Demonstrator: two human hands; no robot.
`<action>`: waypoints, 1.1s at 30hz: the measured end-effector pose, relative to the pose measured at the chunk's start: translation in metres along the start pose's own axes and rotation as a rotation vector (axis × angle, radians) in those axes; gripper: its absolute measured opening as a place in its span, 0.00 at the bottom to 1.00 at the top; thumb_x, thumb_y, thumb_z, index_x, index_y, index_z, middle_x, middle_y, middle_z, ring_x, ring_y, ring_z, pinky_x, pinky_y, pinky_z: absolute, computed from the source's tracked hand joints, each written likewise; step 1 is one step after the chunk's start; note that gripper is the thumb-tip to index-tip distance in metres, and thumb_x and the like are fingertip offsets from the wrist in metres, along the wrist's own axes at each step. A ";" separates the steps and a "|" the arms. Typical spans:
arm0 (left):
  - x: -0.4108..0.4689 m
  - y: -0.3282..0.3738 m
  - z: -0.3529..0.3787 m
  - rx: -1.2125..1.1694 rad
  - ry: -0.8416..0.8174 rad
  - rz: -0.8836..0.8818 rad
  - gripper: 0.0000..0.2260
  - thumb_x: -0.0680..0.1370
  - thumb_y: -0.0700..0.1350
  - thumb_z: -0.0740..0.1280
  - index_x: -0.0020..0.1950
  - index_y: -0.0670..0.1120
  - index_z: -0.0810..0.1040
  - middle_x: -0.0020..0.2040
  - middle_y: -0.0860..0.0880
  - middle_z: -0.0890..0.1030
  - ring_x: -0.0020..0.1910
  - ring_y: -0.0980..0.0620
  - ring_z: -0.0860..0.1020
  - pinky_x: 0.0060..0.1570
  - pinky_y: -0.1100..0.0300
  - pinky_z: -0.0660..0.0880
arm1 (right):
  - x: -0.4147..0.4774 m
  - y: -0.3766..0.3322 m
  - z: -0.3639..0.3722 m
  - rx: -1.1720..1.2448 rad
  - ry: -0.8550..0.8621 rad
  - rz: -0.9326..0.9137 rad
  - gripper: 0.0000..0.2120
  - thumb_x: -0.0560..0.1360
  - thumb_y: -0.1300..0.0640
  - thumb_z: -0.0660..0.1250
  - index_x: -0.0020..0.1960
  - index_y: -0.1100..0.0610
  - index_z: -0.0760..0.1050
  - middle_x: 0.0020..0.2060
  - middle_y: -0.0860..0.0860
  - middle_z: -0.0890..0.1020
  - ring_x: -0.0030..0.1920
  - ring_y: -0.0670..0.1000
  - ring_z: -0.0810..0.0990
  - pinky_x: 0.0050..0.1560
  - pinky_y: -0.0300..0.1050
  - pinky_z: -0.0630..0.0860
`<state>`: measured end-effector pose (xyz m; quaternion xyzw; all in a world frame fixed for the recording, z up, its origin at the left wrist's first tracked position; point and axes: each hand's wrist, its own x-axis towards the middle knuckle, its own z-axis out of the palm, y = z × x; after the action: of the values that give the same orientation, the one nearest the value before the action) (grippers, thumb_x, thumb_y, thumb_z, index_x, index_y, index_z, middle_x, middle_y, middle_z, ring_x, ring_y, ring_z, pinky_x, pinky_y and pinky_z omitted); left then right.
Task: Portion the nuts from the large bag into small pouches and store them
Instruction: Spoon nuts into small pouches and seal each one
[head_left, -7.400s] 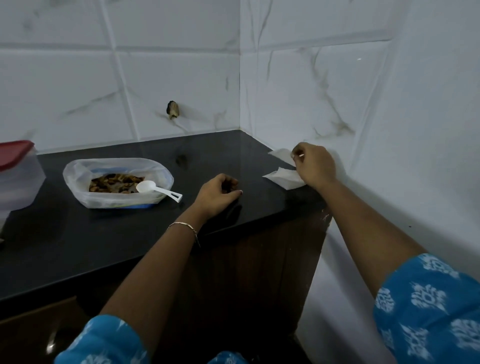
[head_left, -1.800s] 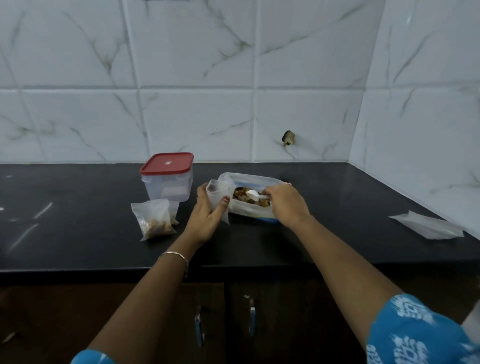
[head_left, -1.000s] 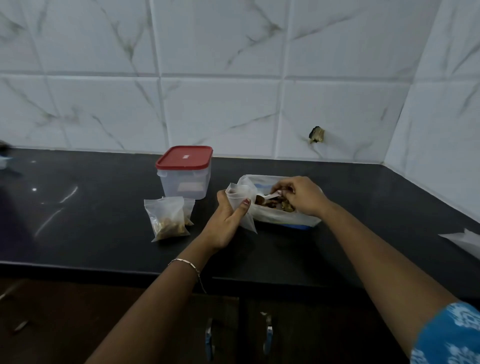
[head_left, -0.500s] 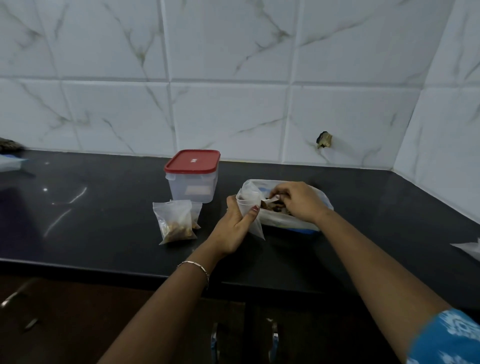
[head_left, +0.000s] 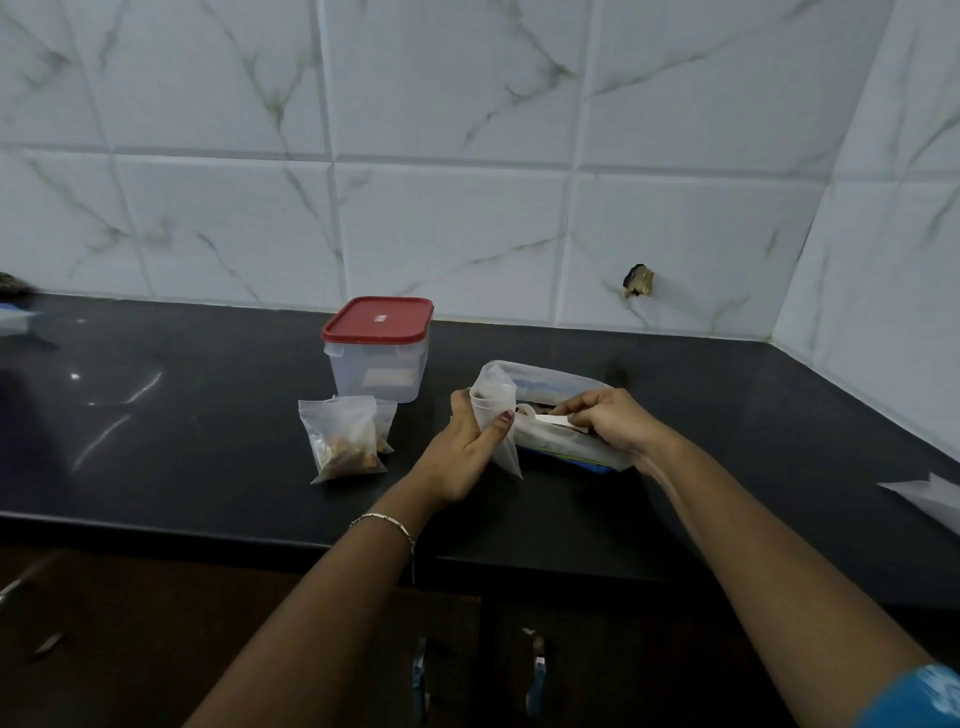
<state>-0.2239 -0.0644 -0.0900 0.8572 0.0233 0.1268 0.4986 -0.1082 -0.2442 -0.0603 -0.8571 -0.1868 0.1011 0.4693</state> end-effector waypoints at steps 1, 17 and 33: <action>0.000 0.001 0.000 0.000 -0.010 0.002 0.21 0.82 0.57 0.55 0.70 0.51 0.54 0.69 0.49 0.68 0.67 0.48 0.69 0.63 0.56 0.65 | -0.001 -0.001 0.000 0.006 0.003 0.012 0.13 0.77 0.67 0.62 0.49 0.55 0.84 0.34 0.44 0.78 0.33 0.42 0.71 0.29 0.28 0.66; -0.006 0.005 0.003 0.069 -0.109 0.061 0.30 0.82 0.58 0.53 0.79 0.50 0.45 0.78 0.52 0.59 0.74 0.52 0.61 0.64 0.63 0.57 | -0.010 -0.020 0.033 0.181 0.134 0.250 0.14 0.76 0.63 0.60 0.46 0.57 0.85 0.45 0.55 0.85 0.49 0.57 0.82 0.57 0.50 0.77; -0.013 0.002 0.002 0.119 0.155 0.104 0.29 0.75 0.61 0.60 0.72 0.50 0.57 0.69 0.50 0.63 0.66 0.44 0.70 0.67 0.46 0.67 | -0.051 -0.044 0.009 0.456 0.202 0.296 0.09 0.77 0.63 0.64 0.47 0.63 0.84 0.33 0.53 0.80 0.23 0.45 0.74 0.26 0.36 0.70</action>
<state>-0.2363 -0.0689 -0.0915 0.8729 0.0247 0.2171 0.4362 -0.1673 -0.2370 -0.0284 -0.7532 0.0158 0.1219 0.6462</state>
